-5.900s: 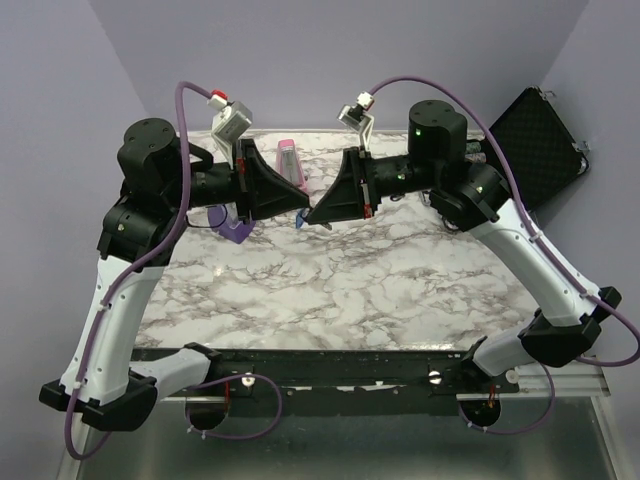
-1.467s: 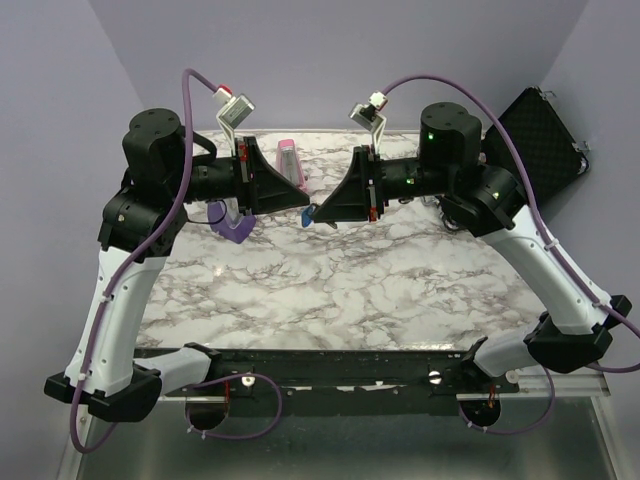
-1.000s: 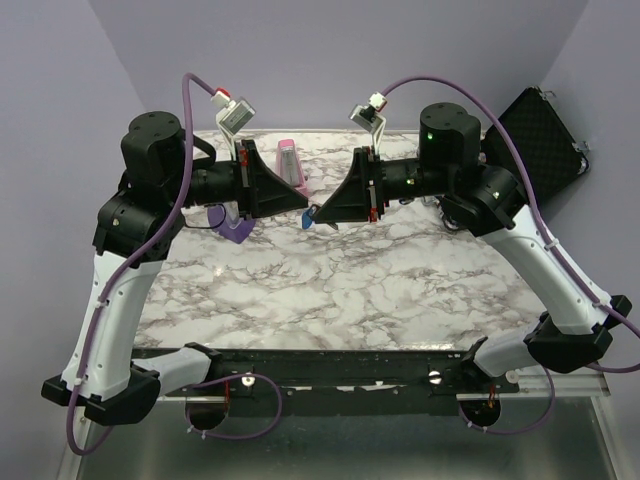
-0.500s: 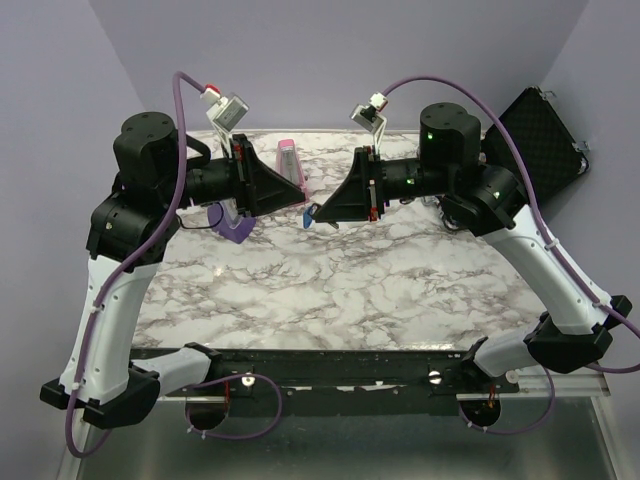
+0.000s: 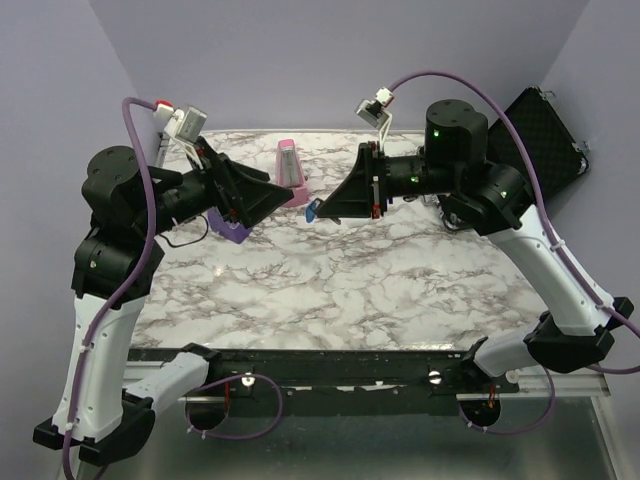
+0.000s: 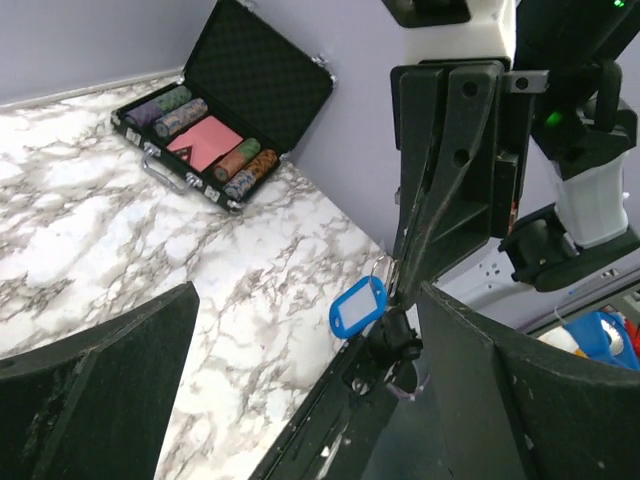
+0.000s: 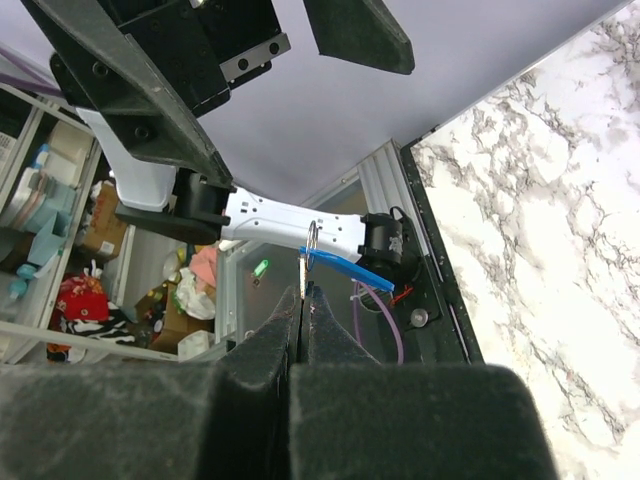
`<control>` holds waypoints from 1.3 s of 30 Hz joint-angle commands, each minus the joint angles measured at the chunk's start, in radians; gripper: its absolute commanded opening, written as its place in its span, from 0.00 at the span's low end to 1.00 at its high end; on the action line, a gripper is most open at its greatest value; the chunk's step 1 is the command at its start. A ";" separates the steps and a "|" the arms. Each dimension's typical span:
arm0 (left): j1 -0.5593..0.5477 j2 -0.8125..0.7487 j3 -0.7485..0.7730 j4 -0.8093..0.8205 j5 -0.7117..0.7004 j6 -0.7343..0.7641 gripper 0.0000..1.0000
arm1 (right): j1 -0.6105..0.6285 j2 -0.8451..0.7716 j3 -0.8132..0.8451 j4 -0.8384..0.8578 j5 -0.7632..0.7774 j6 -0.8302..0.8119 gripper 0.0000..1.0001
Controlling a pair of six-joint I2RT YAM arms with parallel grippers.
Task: Remove the keys from the keyring
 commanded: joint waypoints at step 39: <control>-0.008 -0.042 -0.400 0.900 0.265 -0.528 0.77 | 0.002 0.075 0.128 0.034 -0.060 0.010 0.01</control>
